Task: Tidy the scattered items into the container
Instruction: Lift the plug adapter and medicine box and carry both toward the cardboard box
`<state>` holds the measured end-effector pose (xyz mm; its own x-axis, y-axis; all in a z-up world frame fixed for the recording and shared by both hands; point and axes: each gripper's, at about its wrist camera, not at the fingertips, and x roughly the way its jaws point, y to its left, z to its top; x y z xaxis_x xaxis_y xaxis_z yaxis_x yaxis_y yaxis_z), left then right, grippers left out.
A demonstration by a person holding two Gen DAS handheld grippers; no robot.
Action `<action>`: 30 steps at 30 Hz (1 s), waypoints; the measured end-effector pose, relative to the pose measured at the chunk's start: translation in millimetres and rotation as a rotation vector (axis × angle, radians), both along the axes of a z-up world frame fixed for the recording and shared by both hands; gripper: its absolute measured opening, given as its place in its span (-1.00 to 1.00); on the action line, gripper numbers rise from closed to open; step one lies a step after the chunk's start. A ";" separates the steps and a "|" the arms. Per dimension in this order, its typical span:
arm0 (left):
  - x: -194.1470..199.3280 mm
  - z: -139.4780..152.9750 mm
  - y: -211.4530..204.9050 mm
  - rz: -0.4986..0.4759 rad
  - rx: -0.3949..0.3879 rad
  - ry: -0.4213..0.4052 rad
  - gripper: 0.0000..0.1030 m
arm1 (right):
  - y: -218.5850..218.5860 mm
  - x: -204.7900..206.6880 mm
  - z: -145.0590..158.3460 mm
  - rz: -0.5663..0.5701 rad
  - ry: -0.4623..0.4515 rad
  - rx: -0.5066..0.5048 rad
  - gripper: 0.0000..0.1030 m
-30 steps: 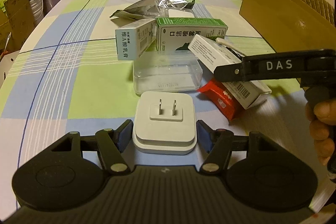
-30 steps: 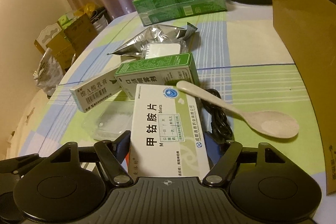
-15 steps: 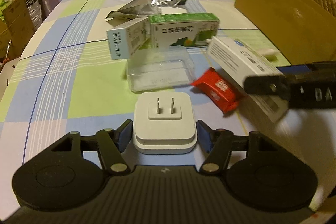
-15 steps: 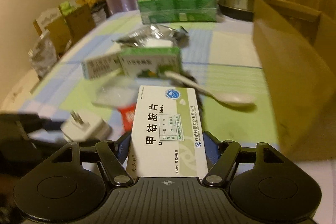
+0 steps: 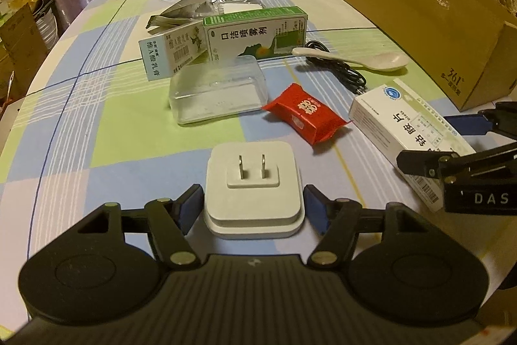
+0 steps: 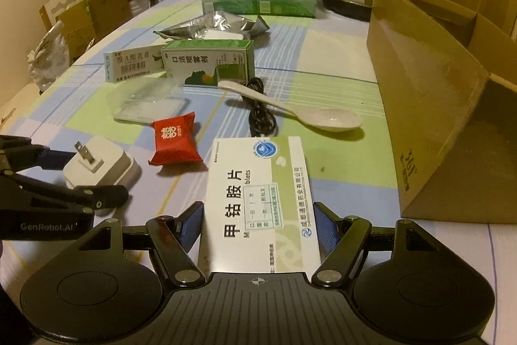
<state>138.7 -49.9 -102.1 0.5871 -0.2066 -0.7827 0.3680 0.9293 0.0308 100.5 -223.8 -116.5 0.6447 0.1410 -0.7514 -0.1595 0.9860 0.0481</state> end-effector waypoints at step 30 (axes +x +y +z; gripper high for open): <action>-32.9 38.1 -1.6 0.016 -0.027 -0.051 0.17 | -2.7 -43.3 57.4 -0.057 -0.098 0.020 0.32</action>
